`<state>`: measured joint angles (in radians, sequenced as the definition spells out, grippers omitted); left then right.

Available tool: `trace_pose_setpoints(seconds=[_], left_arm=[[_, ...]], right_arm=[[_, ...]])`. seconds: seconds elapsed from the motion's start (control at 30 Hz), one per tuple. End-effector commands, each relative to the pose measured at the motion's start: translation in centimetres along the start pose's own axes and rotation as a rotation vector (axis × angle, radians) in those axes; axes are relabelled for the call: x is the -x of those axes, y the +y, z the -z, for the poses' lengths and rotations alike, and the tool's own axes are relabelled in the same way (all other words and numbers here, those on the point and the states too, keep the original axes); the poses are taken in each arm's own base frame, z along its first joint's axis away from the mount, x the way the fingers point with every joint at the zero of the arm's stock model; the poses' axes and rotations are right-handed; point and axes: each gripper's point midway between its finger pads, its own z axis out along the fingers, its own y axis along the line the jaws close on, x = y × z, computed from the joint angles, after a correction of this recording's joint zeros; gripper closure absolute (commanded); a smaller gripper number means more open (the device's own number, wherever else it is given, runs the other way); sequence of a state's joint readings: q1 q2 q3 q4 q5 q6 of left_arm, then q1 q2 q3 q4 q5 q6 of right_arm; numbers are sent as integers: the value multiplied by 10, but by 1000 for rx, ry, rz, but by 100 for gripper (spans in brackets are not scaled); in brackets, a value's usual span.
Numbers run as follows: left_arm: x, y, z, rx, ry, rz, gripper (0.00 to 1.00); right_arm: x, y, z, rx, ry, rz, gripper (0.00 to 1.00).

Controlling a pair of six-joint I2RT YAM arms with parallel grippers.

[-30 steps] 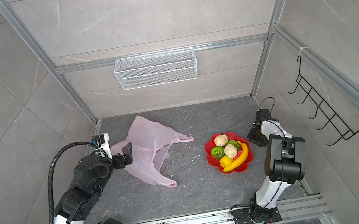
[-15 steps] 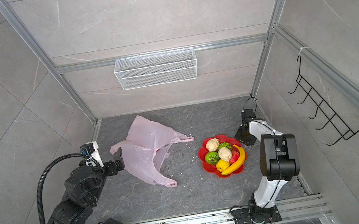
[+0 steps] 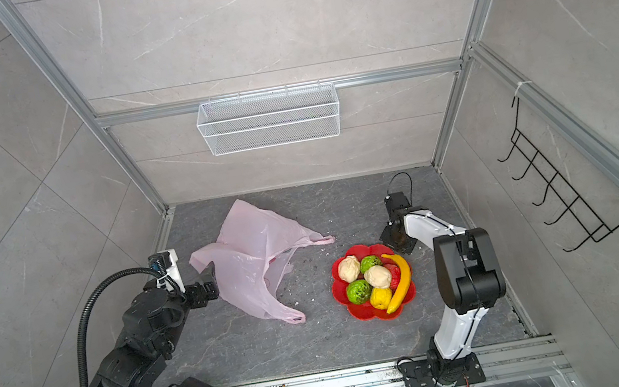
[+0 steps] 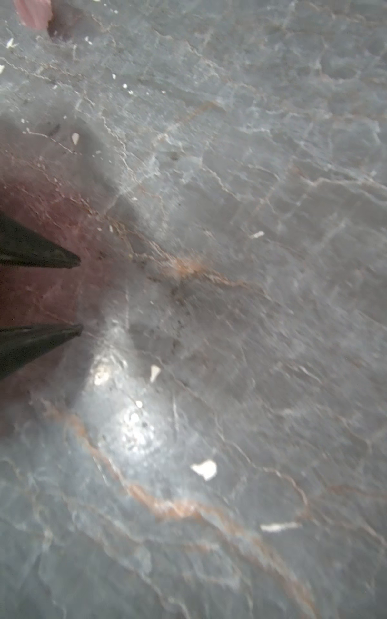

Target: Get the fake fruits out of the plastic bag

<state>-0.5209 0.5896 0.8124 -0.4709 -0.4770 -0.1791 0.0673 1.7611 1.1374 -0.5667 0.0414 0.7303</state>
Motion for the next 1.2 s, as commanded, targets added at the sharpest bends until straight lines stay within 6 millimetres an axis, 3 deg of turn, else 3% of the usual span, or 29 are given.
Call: trace_pose_setpoints(seconds=[0.0, 0.17, 0.2, 0.27, 0.3, 0.47, 0.57, 0.63, 0.87, 1.17], left_arm=[[8, 8, -7, 63, -49, 28, 0], [-1, 14, -36, 143, -45, 23, 0], [-2, 16, -42, 154, -37, 29, 0], [-9, 26, -58, 191, -11, 47, 0], [-12, 34, -65, 210, 0, 60, 0], [-46, 89, -97, 299, 84, 170, 0], [-60, 121, -106, 347, 52, 220, 0], [-68, 132, -114, 368, 21, 221, 0], [-114, 140, -160, 357, 92, 142, 0], [-141, 133, -169, 295, 57, 161, 0]], right_arm=[[16, -6, 16, -39, -78, -20, 62], [56, -3, 45, 46, -187, 22, 39], [64, -3, 50, 73, -208, 25, 32], [82, 0, 60, 131, -267, 61, 3], [88, 1, 63, 144, -291, 78, 1], [112, -4, 87, 170, -552, 185, 1], [109, -16, 96, 168, -715, 223, 1], [104, -21, 95, 156, -761, 246, 1], [83, -30, 80, 98, -761, 299, 1], [63, -30, 65, 103, -811, 353, 1]])
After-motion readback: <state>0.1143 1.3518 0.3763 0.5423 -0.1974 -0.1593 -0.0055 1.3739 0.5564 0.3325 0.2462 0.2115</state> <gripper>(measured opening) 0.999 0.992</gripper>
